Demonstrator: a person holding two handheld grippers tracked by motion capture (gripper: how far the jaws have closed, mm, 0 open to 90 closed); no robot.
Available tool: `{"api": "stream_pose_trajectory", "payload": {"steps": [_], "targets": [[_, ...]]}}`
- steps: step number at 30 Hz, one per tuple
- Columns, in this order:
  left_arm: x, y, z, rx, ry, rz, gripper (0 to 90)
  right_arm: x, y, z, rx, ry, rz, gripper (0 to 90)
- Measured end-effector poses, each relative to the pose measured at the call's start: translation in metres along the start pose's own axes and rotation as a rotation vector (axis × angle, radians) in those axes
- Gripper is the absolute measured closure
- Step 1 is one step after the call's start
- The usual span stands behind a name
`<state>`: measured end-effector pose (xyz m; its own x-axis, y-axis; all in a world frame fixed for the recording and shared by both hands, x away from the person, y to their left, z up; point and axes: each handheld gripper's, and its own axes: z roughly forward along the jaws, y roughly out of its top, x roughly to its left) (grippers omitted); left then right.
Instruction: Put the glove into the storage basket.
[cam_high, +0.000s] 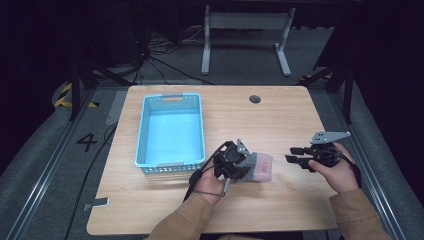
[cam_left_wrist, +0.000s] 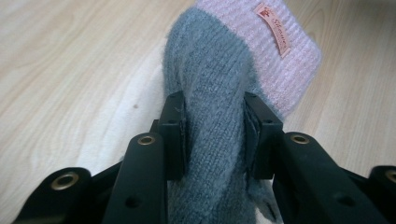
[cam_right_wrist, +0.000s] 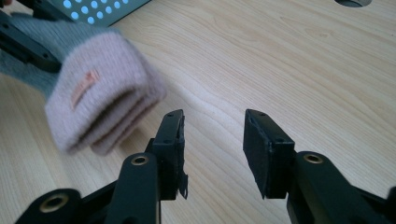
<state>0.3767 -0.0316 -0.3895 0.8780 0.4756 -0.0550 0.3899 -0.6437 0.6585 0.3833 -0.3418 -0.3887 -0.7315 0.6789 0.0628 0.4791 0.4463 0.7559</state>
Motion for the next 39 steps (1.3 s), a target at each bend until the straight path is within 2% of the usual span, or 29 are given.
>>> {"api": "stream_pose_trajectory", "payload": {"steps": [2, 3, 4, 9, 18, 22, 24, 25, 28, 31, 38, 39], "targets": [[0.002, 0.000, -0.004, -0.009, 0.002, -0.001, 65.7, 0.000, 0.001, 0.001, 0.000, 0.000, -0.005, 59.2], [0.006, -0.001, -0.012, -0.025, 0.011, -0.012, 65.7, 0.000, 0.003, 0.003, -0.001, 0.005, -0.006, 59.2], [0.006, -0.001, -0.012, -0.025, 0.011, -0.012, 65.7, 0.000, 0.003, 0.003, -0.001, 0.005, -0.006, 59.2], [0.018, -0.004, -0.034, -0.053, 0.031, -0.046, 65.7, -0.001, 0.008, 0.009, 0.002, 0.018, -0.014, 59.2], [0.037, -0.006, -0.062, -0.075, 0.063, -0.062, 65.6, 0.000, 0.011, 0.013, 0.004, 0.028, -0.016, 59.0], [0.053, -0.010, -0.077, -0.078, 0.069, -0.083, 65.5, 0.000, 0.009, 0.015, 0.012, 0.027, -0.012, 58.6], [0.055, -0.011, -0.078, -0.085, 0.073, -0.083, 65.6, 0.000, 0.008, 0.015, 0.012, 0.026, -0.008, 58.4], [0.063, -0.015, -0.084, -0.087, 0.070, -0.092, 65.5, -0.001, 0.007, 0.015, 0.014, 0.025, -0.004, 58.4], [0.070, -0.018, -0.088, -0.092, 0.072, -0.098, 65.5, -0.001, 0.006, 0.015, 0.017, 0.023, 0.001, 58.4], [0.083, -0.024, -0.098, -0.096, 0.091, -0.107, 65.4, 0.000, 0.004, 0.015, 0.021, 0.023, 0.005, 58.0], [0.100, -0.032, -0.109, -0.104, 0.128, -0.122, 65.3, 0.000, 0.000, 0.016, 0.027, 0.020, 0.012, 57.0], [0.106, -0.035, -0.114, -0.114, 0.129, -0.143, 65.3, 0.000, 0.000, 0.017, 0.029, 0.017, 0.013, 57.0]]}}
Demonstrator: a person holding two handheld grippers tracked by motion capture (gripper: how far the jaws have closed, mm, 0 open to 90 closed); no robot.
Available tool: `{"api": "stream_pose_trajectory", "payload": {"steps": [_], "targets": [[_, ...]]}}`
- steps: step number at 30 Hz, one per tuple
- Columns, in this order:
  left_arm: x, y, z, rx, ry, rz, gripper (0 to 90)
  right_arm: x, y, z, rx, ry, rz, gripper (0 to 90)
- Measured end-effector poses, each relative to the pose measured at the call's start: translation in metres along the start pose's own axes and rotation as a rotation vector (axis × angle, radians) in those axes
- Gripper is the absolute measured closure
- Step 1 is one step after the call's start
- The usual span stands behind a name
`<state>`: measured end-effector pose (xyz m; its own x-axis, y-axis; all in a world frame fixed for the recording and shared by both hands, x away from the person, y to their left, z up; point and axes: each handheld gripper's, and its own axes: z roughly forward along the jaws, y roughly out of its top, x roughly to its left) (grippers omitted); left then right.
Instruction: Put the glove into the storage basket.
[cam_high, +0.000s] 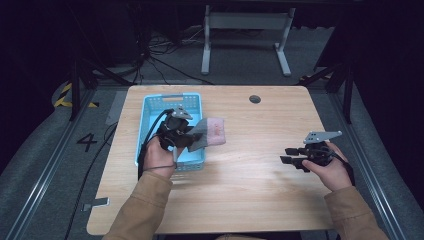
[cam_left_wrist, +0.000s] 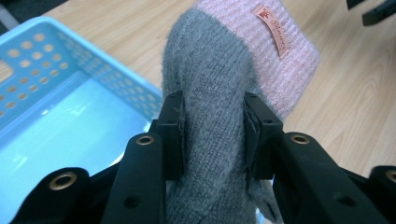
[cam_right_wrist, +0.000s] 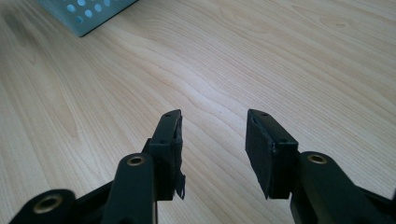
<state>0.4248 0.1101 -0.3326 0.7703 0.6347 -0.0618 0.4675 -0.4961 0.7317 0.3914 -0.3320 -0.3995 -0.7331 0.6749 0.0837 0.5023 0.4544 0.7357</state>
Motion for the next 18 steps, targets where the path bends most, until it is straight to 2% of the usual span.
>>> {"api": "stream_pose_trajectory", "payload": {"steps": [1, 4, 7, 9, 11, 12, 18], "targets": [[0.000, 0.000, 0.000, 0.000, 0.000, 0.000, 65.3, 0.000, 0.000, 0.000, 0.000, 0.000, 0.000, 57.0], [0.011, -0.002, -0.005, 0.005, 0.031, -0.008, 65.2, 0.000, -0.001, 0.002, 0.011, 0.002, 0.004, 56.8], [0.017, -0.004, -0.006, 0.008, 0.037, -0.015, 65.2, 0.000, -0.001, 0.003, 0.011, 0.003, 0.001, 56.7], [0.027, -0.006, -0.009, 0.015, 0.040, -0.031, 65.2, -0.001, 0.000, 0.003, 0.007, 0.003, 0.003, 56.4], [0.029, -0.006, -0.009, 0.011, 0.043, -0.039, 65.1, -0.001, 0.000, 0.004, 0.007, 0.003, 0.001, 56.3], [0.035, -0.008, -0.011, 0.010, 0.049, -0.043, 65.2, -0.002, 0.000, 0.006, 0.014, 0.003, 0.001, 56.3], [0.050, -0.013, -0.011, 0.023, 0.074, -0.068, 65.1, -0.001, -0.001, 0.010, 0.022, 0.003, 0.004, 56.2]]}}
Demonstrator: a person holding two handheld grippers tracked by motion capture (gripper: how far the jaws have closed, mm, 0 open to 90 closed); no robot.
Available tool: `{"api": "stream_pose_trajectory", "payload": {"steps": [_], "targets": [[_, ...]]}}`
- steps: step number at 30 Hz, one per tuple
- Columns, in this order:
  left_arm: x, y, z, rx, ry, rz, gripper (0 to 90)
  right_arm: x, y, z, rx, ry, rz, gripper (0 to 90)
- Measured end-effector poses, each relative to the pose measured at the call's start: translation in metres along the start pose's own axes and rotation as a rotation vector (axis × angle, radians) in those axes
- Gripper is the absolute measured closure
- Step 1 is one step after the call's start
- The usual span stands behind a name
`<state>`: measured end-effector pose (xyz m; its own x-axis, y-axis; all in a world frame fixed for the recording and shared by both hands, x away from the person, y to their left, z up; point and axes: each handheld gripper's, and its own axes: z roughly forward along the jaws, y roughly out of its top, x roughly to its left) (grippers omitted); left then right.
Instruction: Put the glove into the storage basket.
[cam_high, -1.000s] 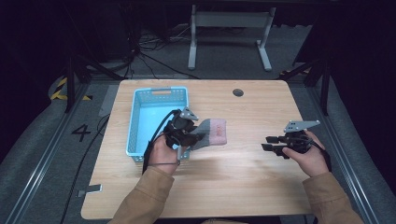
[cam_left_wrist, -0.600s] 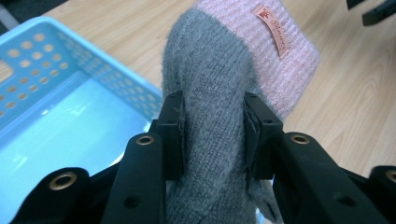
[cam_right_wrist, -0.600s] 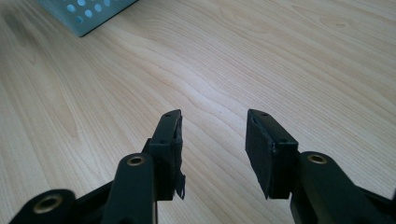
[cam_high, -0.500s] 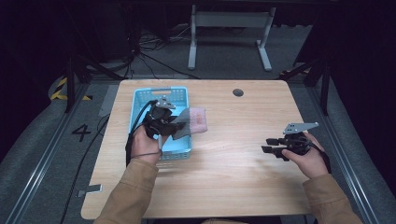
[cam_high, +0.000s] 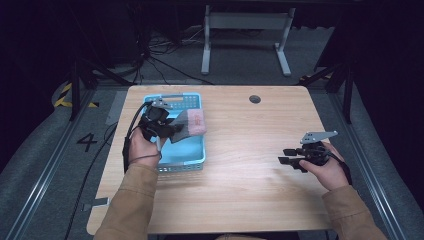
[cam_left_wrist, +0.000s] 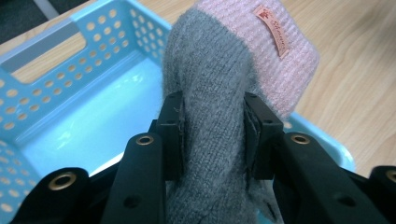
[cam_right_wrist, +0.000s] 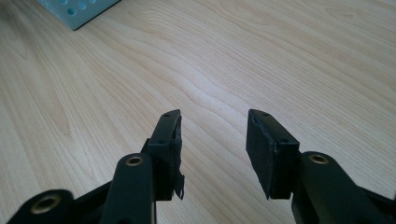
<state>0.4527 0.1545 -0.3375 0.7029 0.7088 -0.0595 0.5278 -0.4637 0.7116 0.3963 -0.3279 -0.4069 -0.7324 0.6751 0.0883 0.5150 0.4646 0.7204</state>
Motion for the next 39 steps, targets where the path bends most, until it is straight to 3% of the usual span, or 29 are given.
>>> {"api": "stream_pose_trajectory", "payload": {"steps": [6, 14, 20, 25, 29, 36, 39], "targets": [[0.019, -0.004, 0.007, 0.028, 0.017, -0.023, 65.1, 0.001, -0.001, 0.003, 0.010, 0.001, 0.003, 55.9], [0.034, -0.010, 0.021, 0.068, 0.012, -0.046, 64.6, 0.000, -0.005, 0.004, 0.017, -0.004, 0.011, 54.9], [0.036, -0.013, 0.038, 0.116, 0.023, -0.039, 64.4, 0.000, -0.007, 0.004, 0.017, -0.010, 0.014, 54.3], [0.040, -0.017, 0.049, 0.162, 0.037, -0.064, 64.1, 0.000, -0.008, 0.003, 0.018, -0.012, 0.015, 53.9], [0.040, -0.018, 0.055, 0.184, 0.042, -0.061, 63.8, 0.000, -0.009, 0.003, 0.017, -0.013, 0.015, 53.8], [0.036, -0.015, 0.068, 0.222, 0.013, -0.035, 63.7, -0.001, -0.011, -0.001, 0.014, -0.024, 0.019, 53.5], [0.034, -0.015, 0.072, 0.243, 0.022, -0.024, 63.1, 0.000, -0.011, -0.001, 0.014, -0.027, 0.017, 53.5]]}}
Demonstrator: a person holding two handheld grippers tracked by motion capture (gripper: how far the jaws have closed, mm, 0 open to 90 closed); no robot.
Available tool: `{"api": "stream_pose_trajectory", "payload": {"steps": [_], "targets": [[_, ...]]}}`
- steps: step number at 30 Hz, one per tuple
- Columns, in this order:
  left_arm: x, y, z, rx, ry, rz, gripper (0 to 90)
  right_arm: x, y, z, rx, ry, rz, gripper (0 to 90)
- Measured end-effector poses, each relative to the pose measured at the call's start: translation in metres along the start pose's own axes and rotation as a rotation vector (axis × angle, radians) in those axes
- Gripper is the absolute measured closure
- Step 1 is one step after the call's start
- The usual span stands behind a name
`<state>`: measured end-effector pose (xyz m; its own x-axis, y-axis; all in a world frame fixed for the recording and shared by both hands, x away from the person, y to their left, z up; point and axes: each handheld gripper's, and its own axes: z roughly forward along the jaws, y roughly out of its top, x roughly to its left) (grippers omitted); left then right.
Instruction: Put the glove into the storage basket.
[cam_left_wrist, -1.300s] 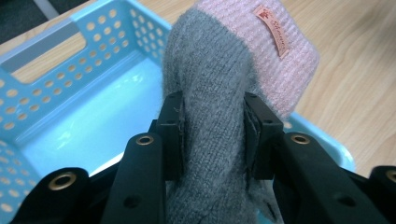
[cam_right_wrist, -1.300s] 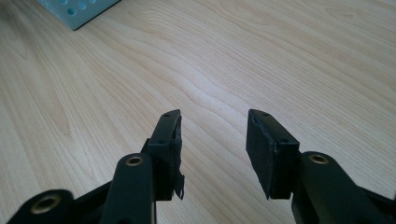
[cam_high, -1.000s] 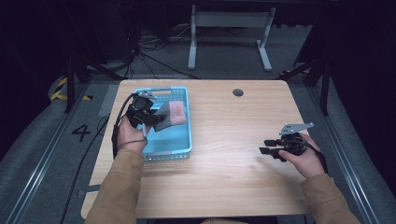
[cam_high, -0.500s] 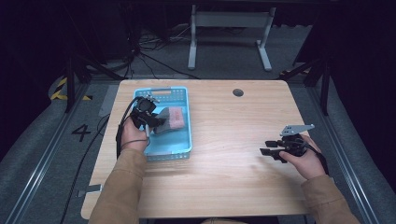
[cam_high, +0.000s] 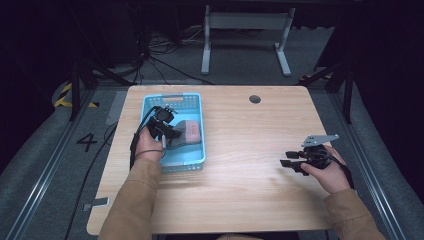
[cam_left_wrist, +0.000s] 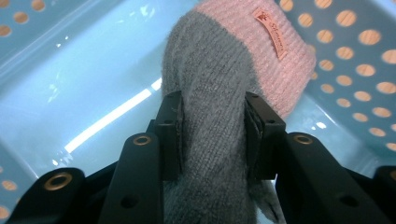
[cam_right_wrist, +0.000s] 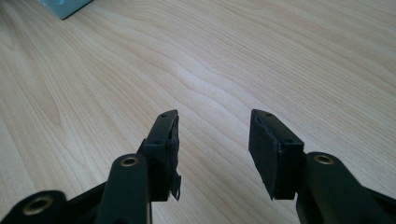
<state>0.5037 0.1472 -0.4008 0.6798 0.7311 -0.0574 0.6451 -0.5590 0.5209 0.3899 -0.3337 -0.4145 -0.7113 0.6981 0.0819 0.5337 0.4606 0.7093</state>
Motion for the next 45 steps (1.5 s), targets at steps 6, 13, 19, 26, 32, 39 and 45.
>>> {"api": "stream_pose_trajectory", "payload": {"steps": [6, 13, 19, 26, 32, 39, 45], "targets": [[0.003, 0.000, 0.007, 0.008, 0.005, -0.019, 62.1, 0.000, -0.001, -0.005, -0.031, -0.023, -0.013, 52.6], [0.005, 0.003, 0.014, 0.019, 0.040, -0.019, 60.7, 0.003, -0.003, -0.010, -0.050, -0.031, -0.013, 52.7], [0.007, 0.006, 0.023, 0.046, 0.067, 0.009, 58.7, 0.004, -0.006, -0.013, -0.054, -0.037, -0.008, 52.6], [0.010, 0.007, 0.027, 0.063, 0.079, -0.010, 51.3, 0.004, -0.008, -0.015, -0.054, -0.039, -0.006, 52.4], [0.009, 0.007, 0.025, 0.060, 0.100, -0.019, 44.7, 0.005, -0.007, -0.015, -0.058, -0.033, -0.008, 52.3], [0.004, 0.007, 0.011, 0.007, 0.113, -0.011, 43.2, 0.005, -0.003, -0.013, -0.056, -0.021, -0.014, 52.0], [-0.010, 0.004, -0.019, -0.117, 0.091, 0.004, 43.3, 0.005, 0.002, -0.009, -0.055, -0.013, -0.022, 51.9]]}}
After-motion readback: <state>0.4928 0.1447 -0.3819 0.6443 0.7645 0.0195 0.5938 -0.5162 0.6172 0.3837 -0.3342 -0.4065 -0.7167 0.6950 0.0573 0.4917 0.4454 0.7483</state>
